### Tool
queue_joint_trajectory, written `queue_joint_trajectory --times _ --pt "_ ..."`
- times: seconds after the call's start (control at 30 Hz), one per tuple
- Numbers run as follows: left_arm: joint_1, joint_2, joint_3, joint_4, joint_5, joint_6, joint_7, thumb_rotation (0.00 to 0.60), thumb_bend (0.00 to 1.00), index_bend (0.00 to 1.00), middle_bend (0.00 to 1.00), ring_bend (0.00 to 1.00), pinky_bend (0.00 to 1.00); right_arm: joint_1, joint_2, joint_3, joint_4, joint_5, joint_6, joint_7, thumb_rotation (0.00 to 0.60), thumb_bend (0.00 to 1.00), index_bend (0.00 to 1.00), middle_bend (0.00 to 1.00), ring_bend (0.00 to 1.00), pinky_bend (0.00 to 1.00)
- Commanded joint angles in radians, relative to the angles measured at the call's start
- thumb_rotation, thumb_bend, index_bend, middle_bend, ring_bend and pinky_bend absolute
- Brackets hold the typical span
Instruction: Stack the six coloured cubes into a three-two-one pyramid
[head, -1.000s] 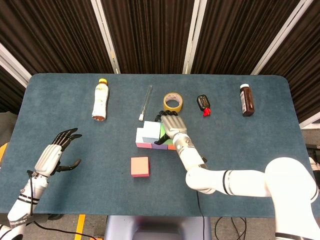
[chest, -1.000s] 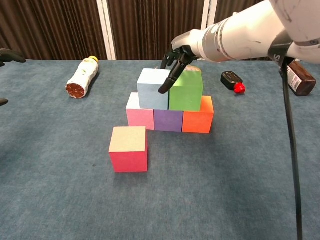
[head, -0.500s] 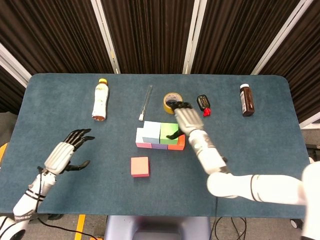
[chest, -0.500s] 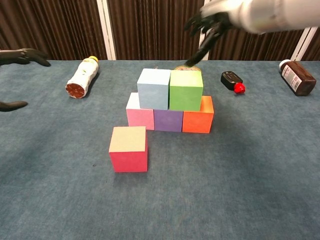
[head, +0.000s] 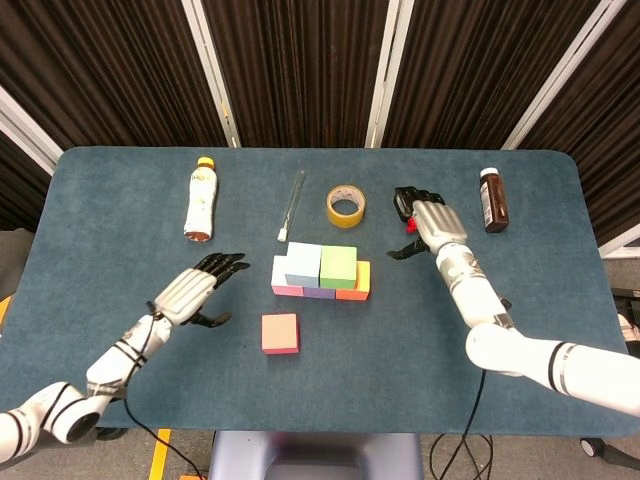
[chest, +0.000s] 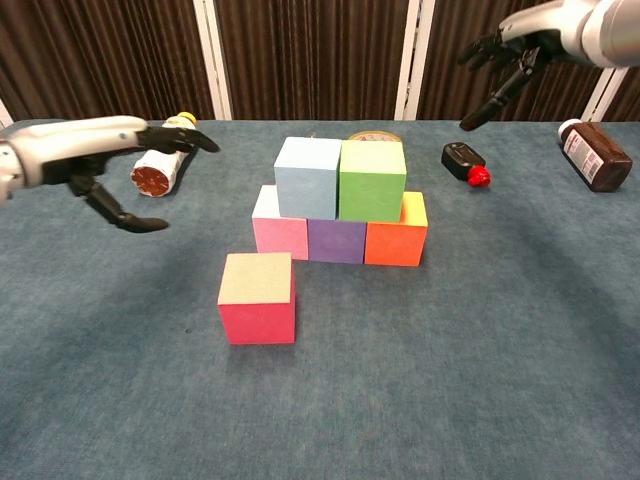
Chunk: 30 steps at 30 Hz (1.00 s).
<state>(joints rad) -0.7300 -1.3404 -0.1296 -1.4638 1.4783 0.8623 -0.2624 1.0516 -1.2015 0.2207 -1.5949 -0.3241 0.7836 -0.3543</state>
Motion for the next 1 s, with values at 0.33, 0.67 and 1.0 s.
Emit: queue_joint_trajectory --times 0.33,0.67,1.0 --pt "-0.073 -0.085 -0.026 0.032 -0.113 -0.085 0.108 0.6 0.31 0.09 0.0 0.0 0.0 0.022 -0.125 -0.018 0.155 -0.014 -0.101 0.052 0.536 0.21 0.09 0.11 0.0 0.09" --pt "-0.089 -0.126 -0.01 0.051 -0.118 -0.098 0.11 0.6 0.31 0.09 0.0 0.0 0.0 0.032 -0.175 -0.019 0.189 -0.026 -0.103 0.073 0.536 0.21 0.09 0.11 0.0 0.08" --pt "-0.102 -0.15 -0.005 0.063 -0.116 -0.093 0.11 0.6 0.31 0.1 0.0 0.0 0.0 0.047 -0.2 -0.022 0.201 -0.016 -0.099 0.075 0.536 0.21 0.09 0.11 0.0 0.08"
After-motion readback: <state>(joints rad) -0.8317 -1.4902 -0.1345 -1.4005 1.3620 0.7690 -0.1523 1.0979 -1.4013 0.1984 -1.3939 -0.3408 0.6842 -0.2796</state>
